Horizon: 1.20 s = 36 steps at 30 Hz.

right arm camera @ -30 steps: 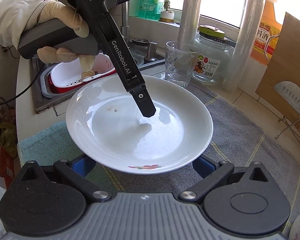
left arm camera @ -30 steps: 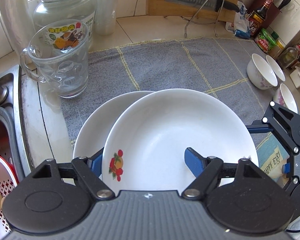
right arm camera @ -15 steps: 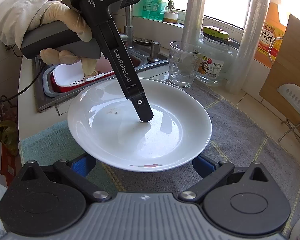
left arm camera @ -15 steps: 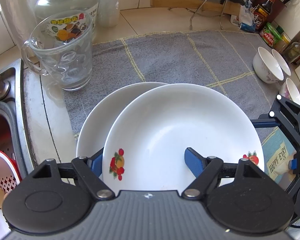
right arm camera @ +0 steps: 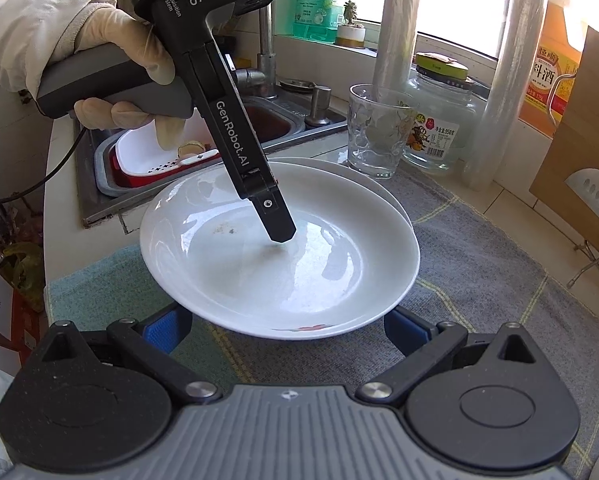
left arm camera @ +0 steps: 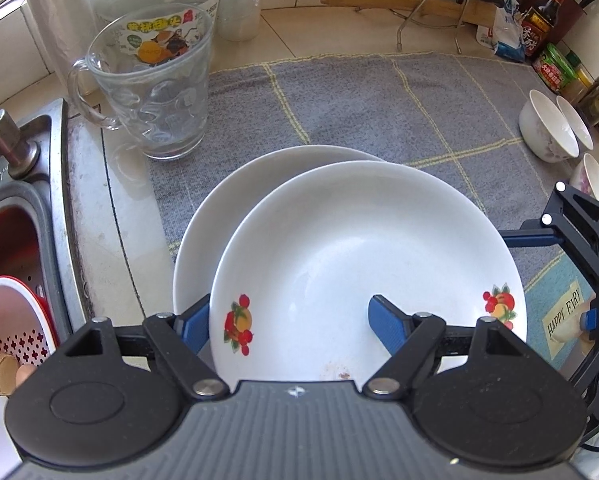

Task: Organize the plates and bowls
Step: 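Lift the plate with the left gripper and carry it over the plate stack, then lower the plate onto the stack and open the left gripper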

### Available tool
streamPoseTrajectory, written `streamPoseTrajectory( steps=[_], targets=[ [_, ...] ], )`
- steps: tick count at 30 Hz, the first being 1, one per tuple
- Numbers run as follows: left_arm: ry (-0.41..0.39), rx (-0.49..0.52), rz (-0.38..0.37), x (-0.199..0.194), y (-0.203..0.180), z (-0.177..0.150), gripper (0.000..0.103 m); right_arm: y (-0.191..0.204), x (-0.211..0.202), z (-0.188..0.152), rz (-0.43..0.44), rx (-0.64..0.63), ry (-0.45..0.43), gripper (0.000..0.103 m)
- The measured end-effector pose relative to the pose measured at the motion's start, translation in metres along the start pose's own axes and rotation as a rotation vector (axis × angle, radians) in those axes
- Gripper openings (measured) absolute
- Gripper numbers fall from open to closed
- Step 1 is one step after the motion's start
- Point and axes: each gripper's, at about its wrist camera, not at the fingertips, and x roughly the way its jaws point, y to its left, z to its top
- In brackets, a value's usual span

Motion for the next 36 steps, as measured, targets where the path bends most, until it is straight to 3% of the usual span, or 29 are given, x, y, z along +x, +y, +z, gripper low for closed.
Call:
streamPoseTrajectory(
  steps=[16,36],
  targets=[
    [-0.061,0.005,0.018,-0.019,0.0,-0.004,0.08,0.001,-0.001,0.0,-0.027,-0.014,0.005,0.103],
    [-0.232,0.025,0.051,-0.039,-0.023,-0.016,0.082,0.006,0.004,0.004,-0.029,-0.02,0.021,0.103]
  ],
)
